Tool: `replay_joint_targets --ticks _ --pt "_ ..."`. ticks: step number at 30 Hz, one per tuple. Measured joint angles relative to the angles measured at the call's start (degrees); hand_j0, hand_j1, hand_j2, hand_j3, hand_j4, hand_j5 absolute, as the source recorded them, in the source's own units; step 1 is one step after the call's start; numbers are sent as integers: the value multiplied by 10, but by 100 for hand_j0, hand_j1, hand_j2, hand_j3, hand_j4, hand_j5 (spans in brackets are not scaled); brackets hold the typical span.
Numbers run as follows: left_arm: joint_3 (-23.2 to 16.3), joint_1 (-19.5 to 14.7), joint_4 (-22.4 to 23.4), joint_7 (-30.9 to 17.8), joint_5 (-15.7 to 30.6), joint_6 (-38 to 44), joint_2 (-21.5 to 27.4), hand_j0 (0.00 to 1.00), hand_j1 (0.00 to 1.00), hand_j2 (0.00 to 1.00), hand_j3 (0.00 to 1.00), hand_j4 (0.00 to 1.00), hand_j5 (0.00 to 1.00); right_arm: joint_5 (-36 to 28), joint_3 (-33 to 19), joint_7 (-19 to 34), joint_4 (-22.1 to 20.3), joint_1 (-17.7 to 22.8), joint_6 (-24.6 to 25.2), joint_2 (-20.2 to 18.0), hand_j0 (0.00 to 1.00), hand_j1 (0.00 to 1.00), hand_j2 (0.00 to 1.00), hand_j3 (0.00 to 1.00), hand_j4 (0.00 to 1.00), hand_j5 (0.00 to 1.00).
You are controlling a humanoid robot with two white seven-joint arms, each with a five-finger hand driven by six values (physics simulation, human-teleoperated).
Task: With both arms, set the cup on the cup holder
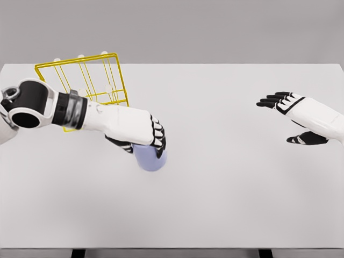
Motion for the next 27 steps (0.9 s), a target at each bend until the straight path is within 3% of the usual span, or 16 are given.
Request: replay_joint_targets --ticks 13,27 --pt "71 -1 1 -1 41 0 13 58 58 58 58 58 58 -3 -23 0 29 0 0 -2 100 100 100 100 100 100" --pt "133 -2 5 -1 91 0 43 58 58 58 58 58 58 -2 -27 0 30 0 0 2 100 100 100 100 100 100"
